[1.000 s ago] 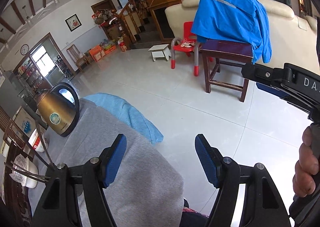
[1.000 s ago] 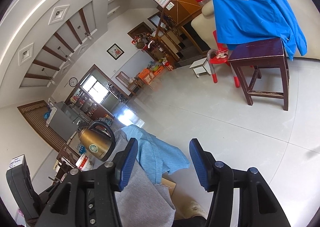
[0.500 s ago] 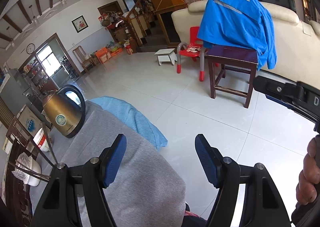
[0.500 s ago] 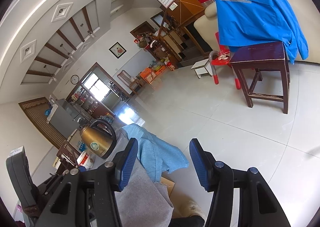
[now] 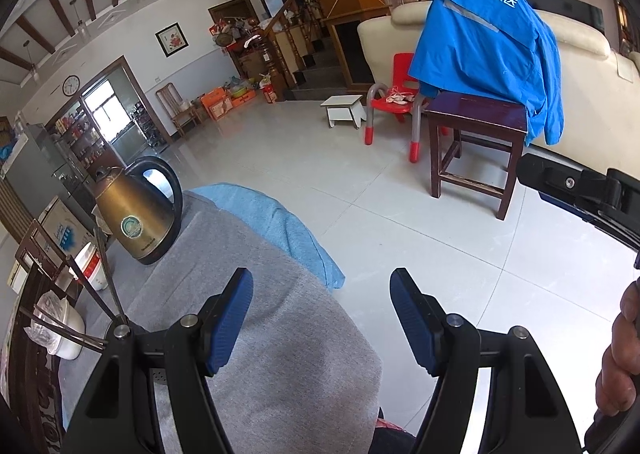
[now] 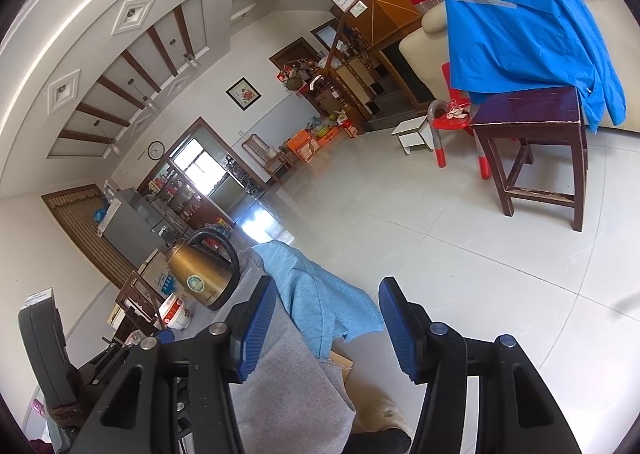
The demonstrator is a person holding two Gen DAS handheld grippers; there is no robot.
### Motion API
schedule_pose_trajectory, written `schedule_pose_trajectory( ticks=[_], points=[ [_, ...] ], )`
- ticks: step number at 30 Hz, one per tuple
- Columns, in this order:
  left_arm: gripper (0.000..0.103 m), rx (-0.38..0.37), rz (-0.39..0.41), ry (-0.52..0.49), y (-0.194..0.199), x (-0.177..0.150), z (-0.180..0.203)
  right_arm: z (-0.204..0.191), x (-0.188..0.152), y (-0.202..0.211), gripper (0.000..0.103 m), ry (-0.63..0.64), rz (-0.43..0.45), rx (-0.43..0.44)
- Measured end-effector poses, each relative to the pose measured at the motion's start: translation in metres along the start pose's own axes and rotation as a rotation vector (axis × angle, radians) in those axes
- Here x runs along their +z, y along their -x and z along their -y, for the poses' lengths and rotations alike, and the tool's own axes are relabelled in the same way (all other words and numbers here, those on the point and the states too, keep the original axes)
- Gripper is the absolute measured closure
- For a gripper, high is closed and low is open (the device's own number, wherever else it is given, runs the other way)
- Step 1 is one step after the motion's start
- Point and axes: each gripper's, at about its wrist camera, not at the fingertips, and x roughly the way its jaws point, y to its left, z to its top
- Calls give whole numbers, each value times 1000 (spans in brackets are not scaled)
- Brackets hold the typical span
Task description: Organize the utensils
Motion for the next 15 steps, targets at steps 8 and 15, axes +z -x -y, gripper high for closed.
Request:
schedule_pose_trajectory(
  ticks=[8,15],
  points=[
    [31,-2,-27,26,-6,-4,-8,-7,-2,-6,45,15,-19,5],
    [31,6,-37,66,-5,-10,-23,-20,-4,-13,45,36,-36,19]
  ],
)
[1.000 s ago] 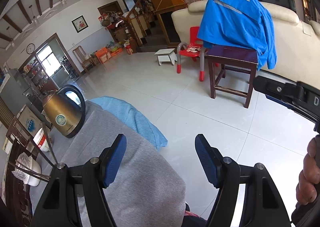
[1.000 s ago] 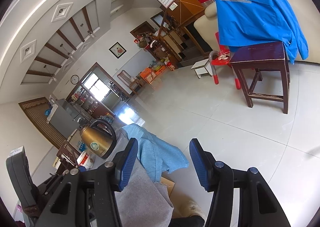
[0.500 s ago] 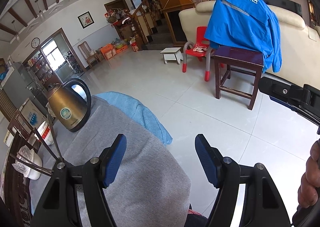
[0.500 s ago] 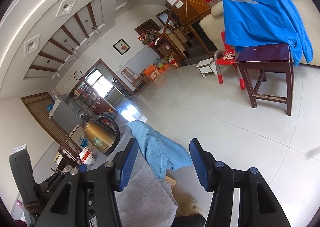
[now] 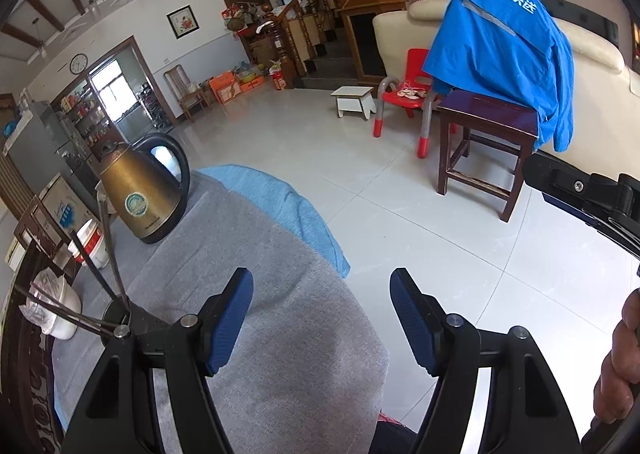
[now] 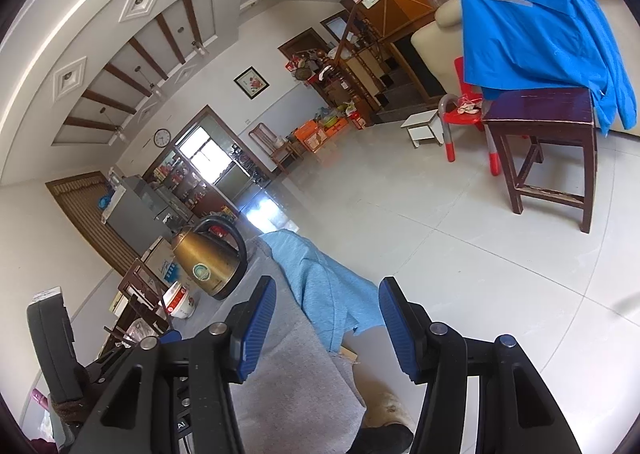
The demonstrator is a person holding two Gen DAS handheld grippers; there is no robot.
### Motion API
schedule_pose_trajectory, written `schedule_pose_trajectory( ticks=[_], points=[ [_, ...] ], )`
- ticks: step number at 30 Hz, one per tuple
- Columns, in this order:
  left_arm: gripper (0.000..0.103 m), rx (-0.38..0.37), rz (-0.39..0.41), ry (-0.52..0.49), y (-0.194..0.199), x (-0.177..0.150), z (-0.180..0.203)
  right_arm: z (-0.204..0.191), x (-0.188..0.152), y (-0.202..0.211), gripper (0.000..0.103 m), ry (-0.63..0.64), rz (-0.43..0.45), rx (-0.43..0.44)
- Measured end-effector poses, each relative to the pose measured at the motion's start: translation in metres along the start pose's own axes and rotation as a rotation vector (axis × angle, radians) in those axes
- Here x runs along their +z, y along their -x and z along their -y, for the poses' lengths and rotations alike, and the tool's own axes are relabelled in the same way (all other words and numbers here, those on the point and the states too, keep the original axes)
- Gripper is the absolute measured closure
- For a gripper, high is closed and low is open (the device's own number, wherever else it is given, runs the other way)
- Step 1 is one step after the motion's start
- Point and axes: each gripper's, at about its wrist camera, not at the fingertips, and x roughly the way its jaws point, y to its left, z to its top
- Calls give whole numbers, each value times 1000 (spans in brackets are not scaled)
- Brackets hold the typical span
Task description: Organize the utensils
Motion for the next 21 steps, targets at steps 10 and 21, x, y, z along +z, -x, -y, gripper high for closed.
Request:
schedule_pose_trajectory(
  ticks=[10,21],
  points=[
    [31,98,-14,190,14,-33,-73,-70,-13,-36,45,107,-90,130],
    [31,349,-69,488,64,-123,-183,-182,-58,-84,45,265,-230,368]
  ],
)
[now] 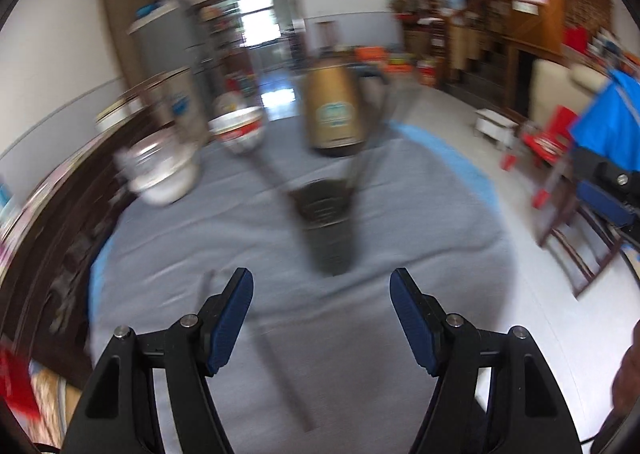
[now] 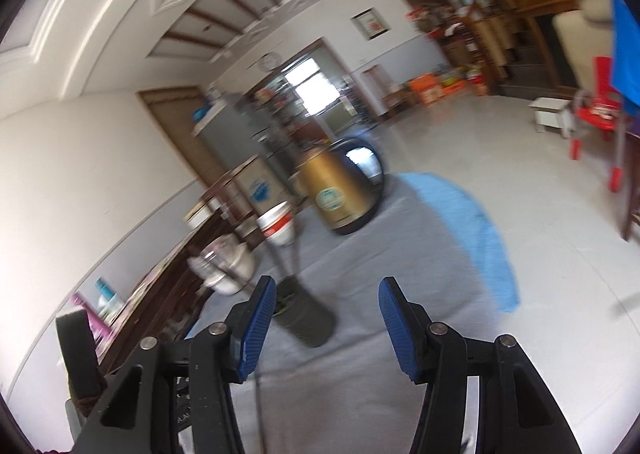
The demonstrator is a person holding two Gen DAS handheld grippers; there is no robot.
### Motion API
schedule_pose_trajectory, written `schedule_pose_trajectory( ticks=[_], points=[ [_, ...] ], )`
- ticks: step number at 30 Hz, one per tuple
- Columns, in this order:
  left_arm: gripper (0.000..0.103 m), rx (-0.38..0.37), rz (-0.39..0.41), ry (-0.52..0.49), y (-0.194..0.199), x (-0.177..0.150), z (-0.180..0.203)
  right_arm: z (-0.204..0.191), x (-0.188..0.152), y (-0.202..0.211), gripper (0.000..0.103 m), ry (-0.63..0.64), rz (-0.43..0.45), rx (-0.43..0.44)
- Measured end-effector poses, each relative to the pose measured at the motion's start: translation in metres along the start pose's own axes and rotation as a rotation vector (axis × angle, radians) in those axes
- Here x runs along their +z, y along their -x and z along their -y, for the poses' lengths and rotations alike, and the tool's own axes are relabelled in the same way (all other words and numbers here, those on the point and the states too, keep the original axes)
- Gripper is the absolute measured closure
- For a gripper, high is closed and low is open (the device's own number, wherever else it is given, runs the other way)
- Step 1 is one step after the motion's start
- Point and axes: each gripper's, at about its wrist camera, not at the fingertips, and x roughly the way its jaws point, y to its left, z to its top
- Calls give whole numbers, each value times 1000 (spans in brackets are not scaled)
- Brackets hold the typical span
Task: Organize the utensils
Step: 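Lower the right tool onto one dark chopstick while the left tool closes on the other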
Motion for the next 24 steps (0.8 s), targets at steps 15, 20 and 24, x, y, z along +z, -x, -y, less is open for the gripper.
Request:
schedule_pose_trajectory(
  ticks=[15,20,24],
  points=[
    [31,241,-171,326,-24,-74,-179,-123,-70,-150,45,152,-317,167],
    [31,156,-213,326,-52,-86,-198,-143,-100,-207,45,191,-455,69],
    [31,69,-260,302,-77,-92,-200,-152,-121,-245,47,253,-539,-15]
  ],
)
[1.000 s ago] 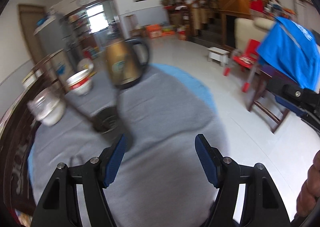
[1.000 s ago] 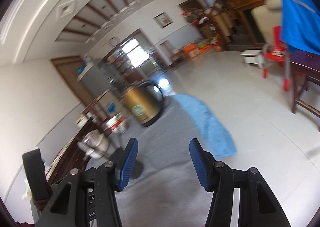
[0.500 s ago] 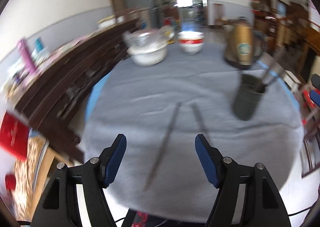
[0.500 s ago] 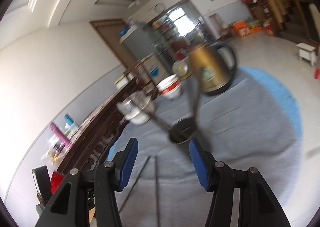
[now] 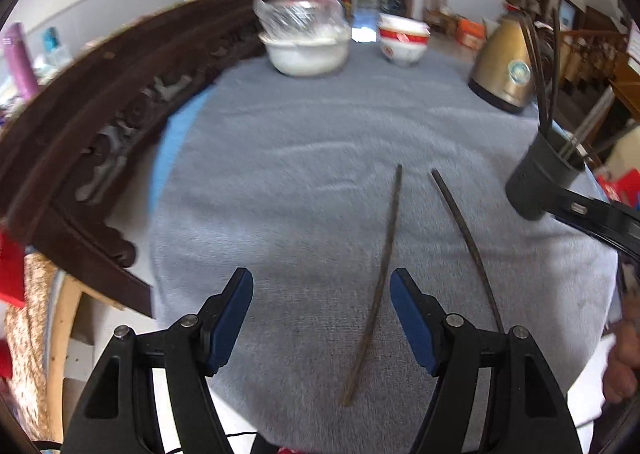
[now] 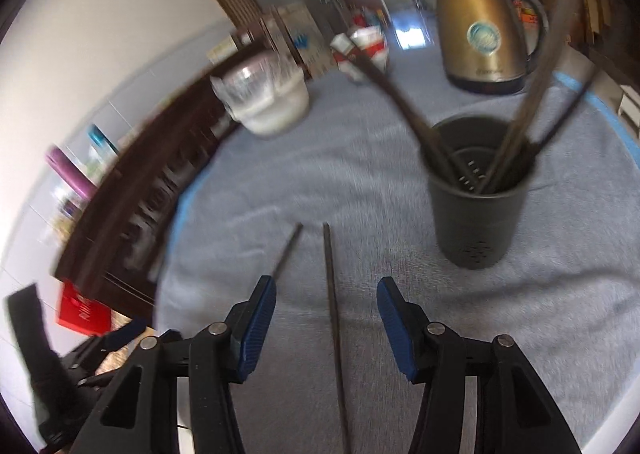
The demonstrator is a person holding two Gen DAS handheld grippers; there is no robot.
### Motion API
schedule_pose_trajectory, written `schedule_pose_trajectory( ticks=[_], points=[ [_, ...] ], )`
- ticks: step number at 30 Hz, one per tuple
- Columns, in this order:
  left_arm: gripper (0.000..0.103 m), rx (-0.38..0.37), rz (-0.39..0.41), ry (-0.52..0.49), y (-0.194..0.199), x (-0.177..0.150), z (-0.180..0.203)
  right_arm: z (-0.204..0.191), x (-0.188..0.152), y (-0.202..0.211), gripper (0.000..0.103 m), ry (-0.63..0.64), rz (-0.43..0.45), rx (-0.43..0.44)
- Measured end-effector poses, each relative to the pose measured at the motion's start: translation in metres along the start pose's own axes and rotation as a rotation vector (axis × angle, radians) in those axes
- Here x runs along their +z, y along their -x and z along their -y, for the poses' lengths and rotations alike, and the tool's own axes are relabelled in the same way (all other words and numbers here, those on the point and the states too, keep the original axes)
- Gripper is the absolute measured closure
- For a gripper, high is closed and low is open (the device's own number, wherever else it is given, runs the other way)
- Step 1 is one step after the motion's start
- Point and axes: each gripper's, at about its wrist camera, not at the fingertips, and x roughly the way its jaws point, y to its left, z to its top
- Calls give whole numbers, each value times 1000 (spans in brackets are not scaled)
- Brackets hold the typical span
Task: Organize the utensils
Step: 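Lower the right tool onto one dark chopstick while the left tool closes on the other, then lift both held chopsticks and carry them above the grey holder cup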
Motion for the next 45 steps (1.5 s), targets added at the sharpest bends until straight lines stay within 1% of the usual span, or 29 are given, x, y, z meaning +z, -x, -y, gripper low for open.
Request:
schedule_pose_trajectory(
  ticks=[2,4,5,6,7,8,11,13,14,15,16,17,18,19,21,24,28,29,30,31,34,35,36,38,40,42,43,44,45],
  points=[
    [31,-20,-34,-25,-15,2,-3,-7,6,-26,47,26,-53,-44],
    [31,-62,-71,-45,-25,4,-4,-14,11,-46,50,57,-88,-80],
    [31,-65,-85,-48,-30,5,-8,-16,15,-58,53,80,-115,-103],
    [31,-64,-88,-47,-33,5,-11,-19,18,-69,60,93,-138,-115],
    [31,-70,-95,-49,-37,6,-15,-21,20,-83,63,107,-169,-129],
    [31,-78,-103,-53,-40,7,-18,-20,21,-88,65,113,-185,-138],
    [31,-87,-114,-78,-47,10,-24,-20,26,-114,65,133,-239,-196],
    [31,-113,-117,-112,-50,15,-24,-16,26,-125,66,128,-272,-211],
    [31,-129,-117,-127,-50,19,-24,-16,28,-126,68,137,-258,-218],
    [31,-142,-118,-138,-51,22,-24,-16,28,-128,70,143,-265,-224],
    [31,-160,-120,-152,-52,26,-22,-16,29,-129,80,152,-262,-229],
    [31,-182,-124,-163,-54,31,-20,-15,29,-130,92,157,-265,-225],
    [31,-202,-129,-170,-56,36,-18,-15,29,-130,96,158,-263,-223],
    [31,-233,-142,-182,-61,42,-15,-14,29,-130,96,154,-258,-216],
    [32,-257,-161,-189,-67,50,-10,-7,29,-126,97,132,-246,-204],
    [39,-304,-186,-210,-79,66,3,-6,27,-111,97,120,-210,-190],
    [41,-310,-239,-235,-101,86,27,7,20,-74,96,97,-152,-161],
    [43,-314,-259,-239,-109,91,31,11,18,-64,96,87,-139,-154],
    [50,-297,-283,-237,-117,95,36,14,16,-55,96,78,-126,-147],
    [54,-282,-300,-234,-124,97,39,17,14,-46,96,70,-108,-140],
    [60,-252,-358,-204,-143,107,44,27,10,-9,97,37,-23,-105],
    [60,-243,-368,-196,-147,109,46,32,7,7,97,19,18,-85],
    [61,-232,-370,-195,-149,111,47,34,5,16,97,11,43,-77],
    [66,-191,-369,-211,-153,116,52,38,-2,42,97,-4,109,-63],
    [79,-136,-364,-215,-156,119,56,39,-7,60,97,-12,151,-53],
    [85,-105,-355,-215,-158,122,59,36,-12,82,97,-11,194,-43],
    [92,-96,-346,-213,-159,123,61,35,-15,93,97,-3,217,-39],
    [95,-88,-329,-215,-158,123,64,33,-18,101,97,8,232,-41],
    [96,-74,-311,-216,-158,122,66,32,-20,109,97,16,246,-48]
  ],
)
